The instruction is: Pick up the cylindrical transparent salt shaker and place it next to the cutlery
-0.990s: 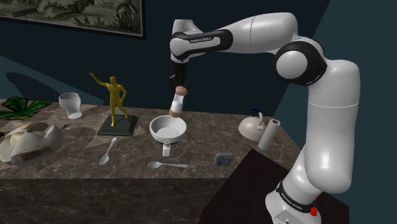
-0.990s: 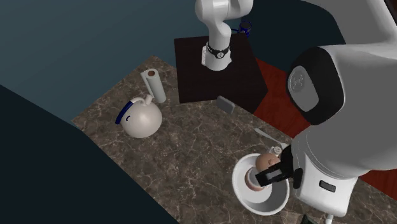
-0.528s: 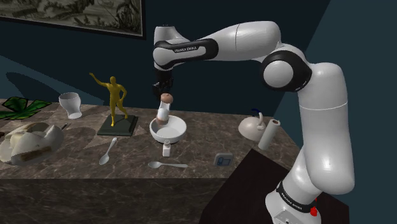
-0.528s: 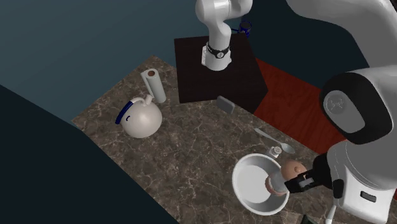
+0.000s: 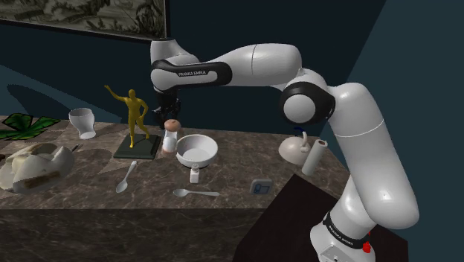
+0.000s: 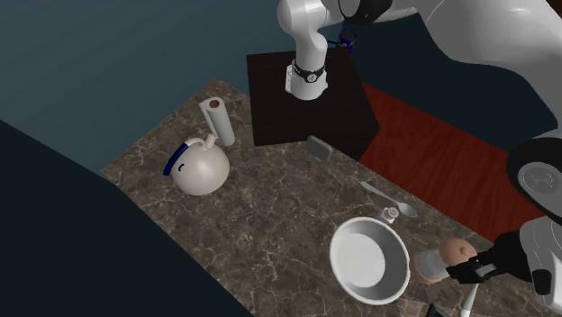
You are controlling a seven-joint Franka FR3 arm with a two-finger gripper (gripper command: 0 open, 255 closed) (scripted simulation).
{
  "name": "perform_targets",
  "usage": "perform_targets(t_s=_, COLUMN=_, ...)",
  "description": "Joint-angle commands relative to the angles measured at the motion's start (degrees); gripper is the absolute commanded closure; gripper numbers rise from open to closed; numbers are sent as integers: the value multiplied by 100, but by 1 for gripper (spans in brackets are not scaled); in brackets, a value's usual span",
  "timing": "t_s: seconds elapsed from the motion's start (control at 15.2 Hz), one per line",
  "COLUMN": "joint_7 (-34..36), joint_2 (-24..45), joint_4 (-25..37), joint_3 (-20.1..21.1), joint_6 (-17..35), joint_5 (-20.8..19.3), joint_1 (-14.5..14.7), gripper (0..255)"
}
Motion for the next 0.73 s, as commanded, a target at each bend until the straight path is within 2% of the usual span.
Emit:
perform_targets(t_s=0.0, joint_7=68, joint_2=114, joint_4=60, joint_3=9, joint_6=47, joint_5=-6, joint_1=50, gripper=255)
perform_targets(t_s=0.66, joint_7=100, joint_2=310, joint_4=-381, joint_3=10, joint_6=683, joint_5=-10, joint_1=52, gripper=255)
